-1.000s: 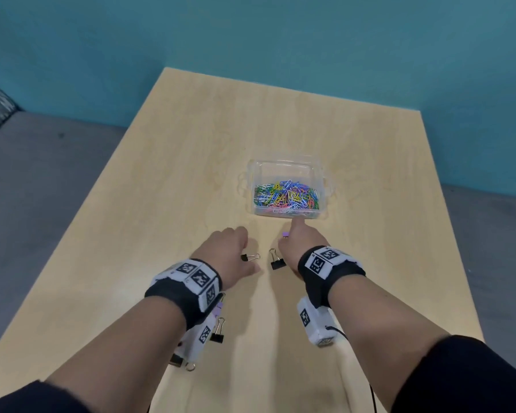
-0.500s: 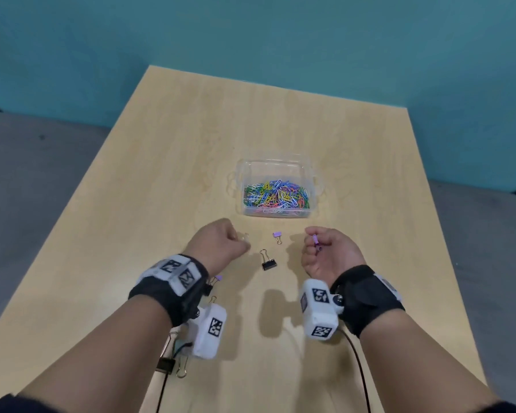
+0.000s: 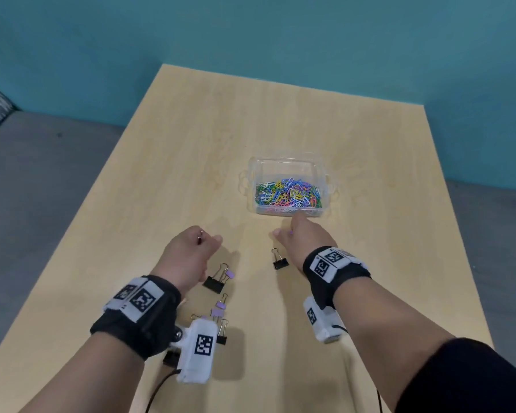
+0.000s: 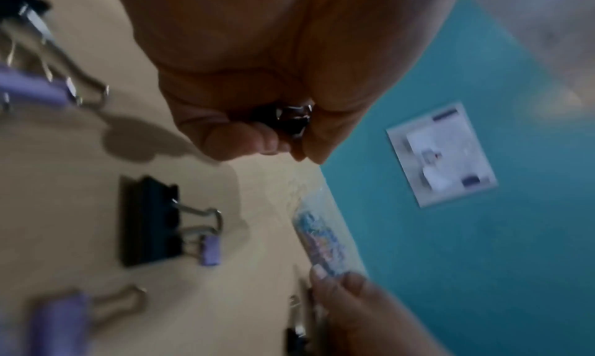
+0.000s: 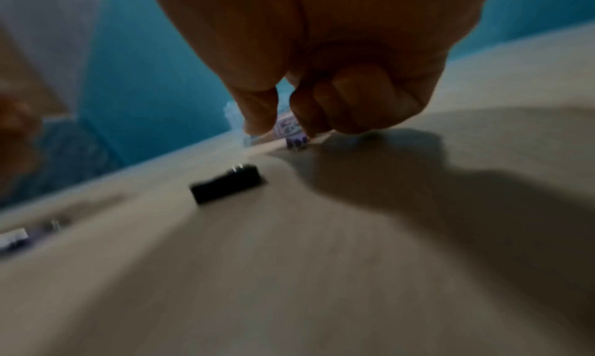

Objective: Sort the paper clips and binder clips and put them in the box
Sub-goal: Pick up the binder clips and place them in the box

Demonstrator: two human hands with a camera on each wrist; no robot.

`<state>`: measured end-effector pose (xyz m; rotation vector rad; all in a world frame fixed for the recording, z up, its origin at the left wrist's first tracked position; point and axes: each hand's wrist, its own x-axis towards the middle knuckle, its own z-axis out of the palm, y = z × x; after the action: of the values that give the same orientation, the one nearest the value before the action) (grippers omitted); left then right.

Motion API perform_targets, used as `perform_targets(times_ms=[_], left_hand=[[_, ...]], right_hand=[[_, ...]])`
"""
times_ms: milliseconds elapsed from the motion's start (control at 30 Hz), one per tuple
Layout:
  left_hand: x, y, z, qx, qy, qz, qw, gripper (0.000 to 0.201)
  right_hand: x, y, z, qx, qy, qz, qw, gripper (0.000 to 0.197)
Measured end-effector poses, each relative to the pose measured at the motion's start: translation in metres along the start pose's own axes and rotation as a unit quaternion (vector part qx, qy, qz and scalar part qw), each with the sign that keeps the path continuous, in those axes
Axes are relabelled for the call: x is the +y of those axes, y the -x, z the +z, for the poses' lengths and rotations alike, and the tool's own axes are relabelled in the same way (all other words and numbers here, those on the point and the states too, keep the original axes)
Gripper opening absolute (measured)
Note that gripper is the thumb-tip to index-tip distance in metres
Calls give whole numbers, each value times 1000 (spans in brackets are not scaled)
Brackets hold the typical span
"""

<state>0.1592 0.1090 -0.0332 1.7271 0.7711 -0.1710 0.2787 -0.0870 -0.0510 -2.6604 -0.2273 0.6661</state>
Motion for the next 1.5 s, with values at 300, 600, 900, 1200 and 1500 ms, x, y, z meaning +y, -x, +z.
perform_targets(times_ms=[300,600,900,1200,1500], left_hand=[[12,3,18,-81,-528,140,834,39],[23,-19,28,-202,-607,99,763,40],[23,-14,14,-119,-454,88,878,13],[61,-36,13,-56,281,-69,956,9],[139,-120,63,-24,-115,132,984,14]], right_hand=[[2,-7,0,-39,75,-39,996,22],[33,25,-24,-139,-737,168,640,28],[30,40,-11,-82,-781,204,584,19],[6,45,10,-44,72,-53,995,48],[8,45,0,-103,-33,-58,992,27]])
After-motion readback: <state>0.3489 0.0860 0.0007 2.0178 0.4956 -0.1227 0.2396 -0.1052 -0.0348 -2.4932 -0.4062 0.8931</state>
